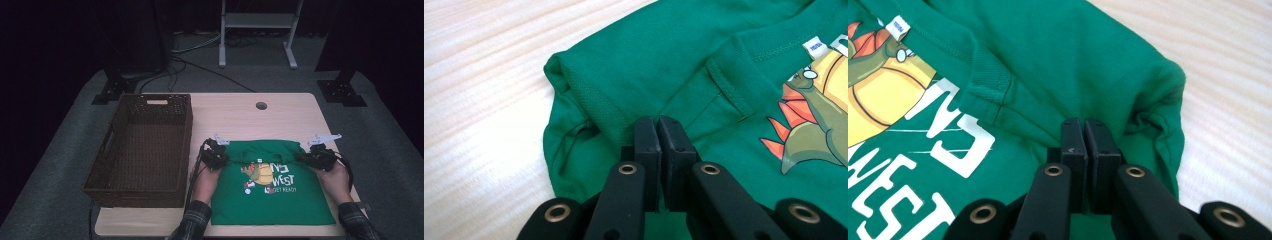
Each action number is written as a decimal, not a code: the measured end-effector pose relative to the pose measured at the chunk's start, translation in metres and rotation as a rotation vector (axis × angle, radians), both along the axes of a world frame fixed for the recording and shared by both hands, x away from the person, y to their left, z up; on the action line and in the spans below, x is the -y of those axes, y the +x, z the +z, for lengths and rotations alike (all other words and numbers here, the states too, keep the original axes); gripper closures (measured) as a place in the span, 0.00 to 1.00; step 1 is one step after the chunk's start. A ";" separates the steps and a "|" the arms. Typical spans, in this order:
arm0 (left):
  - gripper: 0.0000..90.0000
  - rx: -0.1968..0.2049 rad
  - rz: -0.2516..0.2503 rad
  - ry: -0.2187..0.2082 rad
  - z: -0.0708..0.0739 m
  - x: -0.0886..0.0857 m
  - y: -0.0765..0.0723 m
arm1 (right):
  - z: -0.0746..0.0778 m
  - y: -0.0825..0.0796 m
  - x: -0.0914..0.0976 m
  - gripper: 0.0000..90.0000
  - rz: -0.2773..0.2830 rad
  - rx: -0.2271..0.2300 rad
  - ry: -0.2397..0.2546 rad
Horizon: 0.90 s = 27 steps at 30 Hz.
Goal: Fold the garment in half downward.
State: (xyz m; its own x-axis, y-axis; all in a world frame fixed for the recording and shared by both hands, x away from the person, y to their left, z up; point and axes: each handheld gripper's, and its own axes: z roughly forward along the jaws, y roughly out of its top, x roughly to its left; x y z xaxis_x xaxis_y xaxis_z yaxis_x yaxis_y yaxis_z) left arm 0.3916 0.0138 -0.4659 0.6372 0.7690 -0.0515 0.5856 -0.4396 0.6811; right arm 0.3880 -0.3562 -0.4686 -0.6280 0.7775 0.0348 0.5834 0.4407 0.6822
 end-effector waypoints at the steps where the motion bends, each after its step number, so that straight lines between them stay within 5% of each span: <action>1: 0.98 0.003 0.002 0.006 0.000 0.000 0.001 | 0.000 0.002 0.000 0.99 -0.003 0.002 0.006; 13: 0.98 0.022 0.013 0.020 0.001 0.001 0.005 | -0.001 0.006 0.000 0.99 -0.014 0.013 0.022; 16: 0.98 0.025 0.023 -0.009 0.003 -0.001 0.003 | 0.001 0.002 -0.002 0.99 -0.012 0.029 0.007; 27: 0.98 0.074 -0.012 -0.051 0.027 -0.008 -0.032 | 0.020 -0.030 0.000 0.99 0.036 0.073 0.015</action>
State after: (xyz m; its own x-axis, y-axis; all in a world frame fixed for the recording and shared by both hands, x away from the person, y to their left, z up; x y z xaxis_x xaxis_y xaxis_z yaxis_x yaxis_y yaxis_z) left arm 0.3597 0.0220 -0.4391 0.6499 0.7588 -0.0428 0.5277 -0.4100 0.7439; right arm 0.3583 -0.3564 -0.4484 -0.6566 0.7542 -0.0008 0.5160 0.4500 0.7288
